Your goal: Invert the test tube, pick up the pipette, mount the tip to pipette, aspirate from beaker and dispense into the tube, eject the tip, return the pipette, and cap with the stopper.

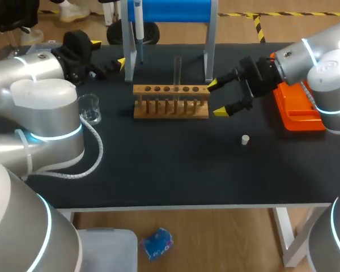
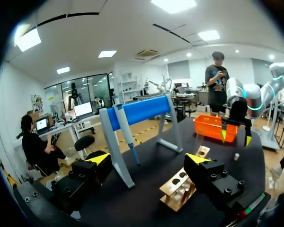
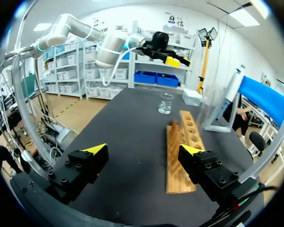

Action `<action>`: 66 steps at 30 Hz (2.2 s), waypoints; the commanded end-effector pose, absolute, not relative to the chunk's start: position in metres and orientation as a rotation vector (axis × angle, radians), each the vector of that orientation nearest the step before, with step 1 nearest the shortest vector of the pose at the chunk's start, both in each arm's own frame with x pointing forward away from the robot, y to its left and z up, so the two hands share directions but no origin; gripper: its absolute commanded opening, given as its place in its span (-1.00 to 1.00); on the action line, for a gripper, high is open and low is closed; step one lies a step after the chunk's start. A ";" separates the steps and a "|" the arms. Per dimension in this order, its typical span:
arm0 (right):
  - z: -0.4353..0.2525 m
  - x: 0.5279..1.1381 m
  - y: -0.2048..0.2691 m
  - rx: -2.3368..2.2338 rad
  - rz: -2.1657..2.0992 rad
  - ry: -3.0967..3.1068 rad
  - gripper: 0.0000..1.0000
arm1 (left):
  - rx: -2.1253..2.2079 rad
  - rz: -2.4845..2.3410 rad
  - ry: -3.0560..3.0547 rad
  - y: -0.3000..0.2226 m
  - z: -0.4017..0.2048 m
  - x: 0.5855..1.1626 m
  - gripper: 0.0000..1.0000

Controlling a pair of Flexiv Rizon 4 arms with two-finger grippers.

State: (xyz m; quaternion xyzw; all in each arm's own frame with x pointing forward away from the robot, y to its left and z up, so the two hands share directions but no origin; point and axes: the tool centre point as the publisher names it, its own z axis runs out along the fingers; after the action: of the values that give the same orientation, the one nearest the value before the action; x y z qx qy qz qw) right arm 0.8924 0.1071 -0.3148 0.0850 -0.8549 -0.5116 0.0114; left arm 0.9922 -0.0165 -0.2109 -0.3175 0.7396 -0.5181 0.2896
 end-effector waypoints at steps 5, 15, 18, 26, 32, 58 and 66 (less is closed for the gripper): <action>-0.309 0.848 0.105 0.316 -1.695 -2.627 1.00 | -0.894 -1.489 1.873 0.035 -0.207 0.987 1.00; -0.307 0.802 0.112 0.301 -1.812 -2.517 1.00 | -0.880 -1.553 1.879 0.099 -0.211 0.982 1.00; -0.307 0.791 0.113 0.267 -1.866 -2.482 1.00 | -0.883 -1.577 1.879 0.113 -0.217 0.985 1.00; -0.318 0.769 0.114 0.195 -2.026 -2.339 1.00 | -0.904 -1.613 1.877 0.139 -0.234 0.999 1.00; -0.320 0.763 0.116 0.221 -2.079 -2.315 1.00 | -0.912 -1.597 1.868 0.152 -0.242 1.011 1.00; -0.319 0.763 0.116 0.228 -2.083 -2.322 1.00 | -1.035 -1.395 1.897 0.202 -0.258 1.030 1.00; -0.319 0.763 0.116 0.228 -2.083 -2.322 1.00 | -1.190 -1.355 1.987 0.229 -0.282 1.051 1.00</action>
State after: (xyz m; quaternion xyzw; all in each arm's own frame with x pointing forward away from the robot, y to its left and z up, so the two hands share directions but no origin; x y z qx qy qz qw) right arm 0.7637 0.1154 -0.3185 0.0736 -0.7423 -0.6660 0.0088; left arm 1.0344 0.2226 -0.2778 -0.4321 0.6922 -0.5110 0.2703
